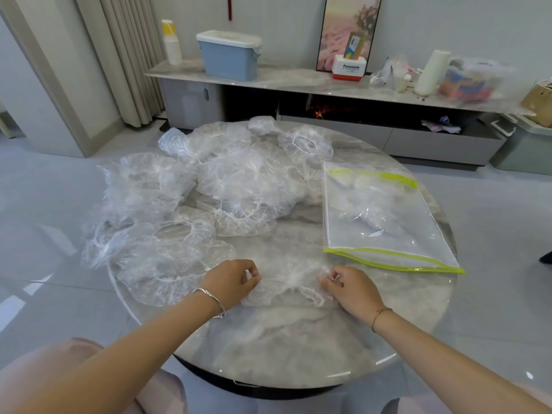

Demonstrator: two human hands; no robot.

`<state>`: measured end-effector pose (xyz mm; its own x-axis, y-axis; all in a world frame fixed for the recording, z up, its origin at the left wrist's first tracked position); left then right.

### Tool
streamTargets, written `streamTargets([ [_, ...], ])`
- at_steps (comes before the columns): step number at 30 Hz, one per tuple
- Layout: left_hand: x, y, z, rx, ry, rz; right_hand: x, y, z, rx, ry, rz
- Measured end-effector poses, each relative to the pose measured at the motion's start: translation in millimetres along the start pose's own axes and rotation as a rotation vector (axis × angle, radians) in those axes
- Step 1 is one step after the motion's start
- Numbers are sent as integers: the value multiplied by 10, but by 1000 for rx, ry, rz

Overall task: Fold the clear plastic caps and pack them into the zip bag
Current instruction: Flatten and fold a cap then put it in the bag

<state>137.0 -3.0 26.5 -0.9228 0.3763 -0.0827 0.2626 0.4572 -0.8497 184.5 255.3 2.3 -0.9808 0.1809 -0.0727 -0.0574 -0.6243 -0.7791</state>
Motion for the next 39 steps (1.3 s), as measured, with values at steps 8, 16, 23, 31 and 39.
streamTargets([
  [8, -41, 201, -41, 419, 548, -229, -96, -69, 228, -64, -300, -300],
  [16, -79, 300, 2, 464, 408, 233, -160, 255, 130, -411, -592, 211],
  [23, -38, 188, -235, 715, 377, 173, -245, 216, 235, -399, -741, 28],
  [31, -208, 131, -549, 176, 494, 86, -323, 169, 152, -177, -568, 7],
  [39, 59, 339, -229, 109, 285, 98, -334, 39, 101, 500, -41, 62],
])
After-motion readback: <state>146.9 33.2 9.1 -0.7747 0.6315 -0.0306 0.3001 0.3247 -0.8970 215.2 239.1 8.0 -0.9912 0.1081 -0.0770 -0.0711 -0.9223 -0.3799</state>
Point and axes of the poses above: each hand's wrist, its own x-axis towards the middle knuckle, its own y-axis out of the palm, z = x × y, the point moved 2 cm from there along x, towards the middle knuckle, and after that the axes turned 2 degrees about -z, right-handed, at the moved point
